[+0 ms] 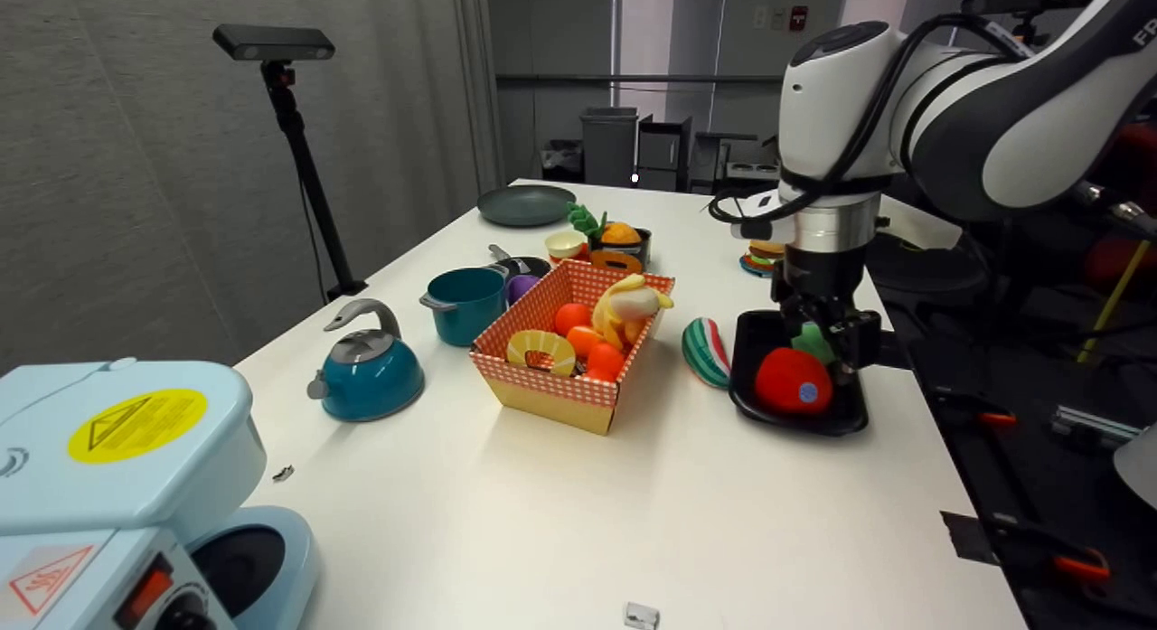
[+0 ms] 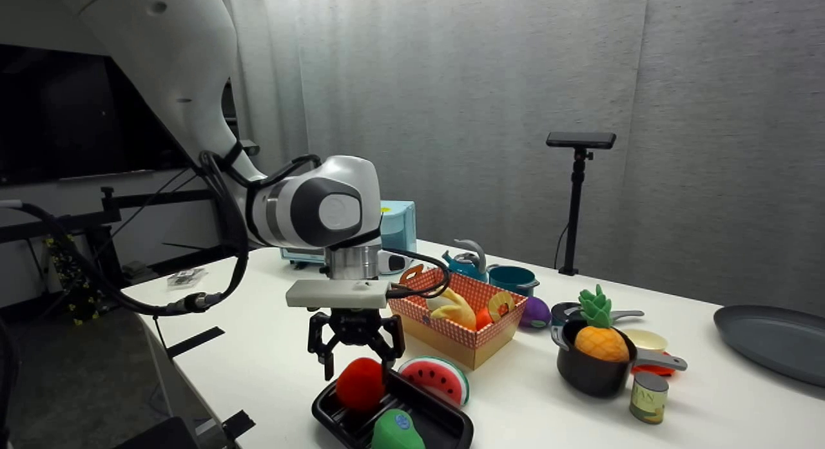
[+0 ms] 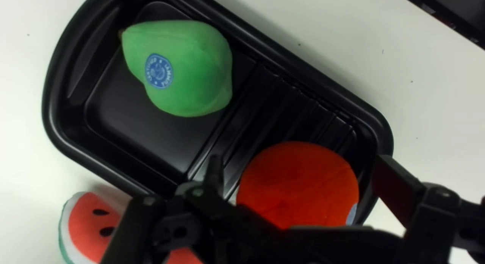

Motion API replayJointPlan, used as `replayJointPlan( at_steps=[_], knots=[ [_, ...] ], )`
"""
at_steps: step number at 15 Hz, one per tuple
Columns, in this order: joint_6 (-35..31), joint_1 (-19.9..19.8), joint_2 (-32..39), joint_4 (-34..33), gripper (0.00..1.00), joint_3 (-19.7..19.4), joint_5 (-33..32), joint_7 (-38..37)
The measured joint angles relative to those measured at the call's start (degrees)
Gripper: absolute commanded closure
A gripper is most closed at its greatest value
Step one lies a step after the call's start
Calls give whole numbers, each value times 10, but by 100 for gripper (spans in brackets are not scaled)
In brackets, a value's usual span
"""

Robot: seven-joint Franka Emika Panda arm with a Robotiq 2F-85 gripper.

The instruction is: Take the orange plush toy from the tray and put it in the box

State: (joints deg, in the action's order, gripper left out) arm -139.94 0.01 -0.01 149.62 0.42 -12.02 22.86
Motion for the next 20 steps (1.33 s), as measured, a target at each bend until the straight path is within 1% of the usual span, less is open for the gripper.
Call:
replayJointPlan(
  at_steps=[4,5,6,8,10,11,13,16,20],
  knots=[
    [-17,0,27,-4,0,4,-12,0],
    [-21,0,34,-5,4,4,-17,0],
    [-24,0,40,-7,28,4,-21,0],
    [-28,0,53,-12,29,5,-26,0],
    [-29,0,65,-18,45,5,-33,0],
    [-30,0,70,-21,55,5,-36,0],
    [-30,0,78,-27,69,5,-43,0],
    [-30,0,82,-33,87,5,-50,0],
    [-30,0,82,-39,95,4,-52,0]
  ],
)
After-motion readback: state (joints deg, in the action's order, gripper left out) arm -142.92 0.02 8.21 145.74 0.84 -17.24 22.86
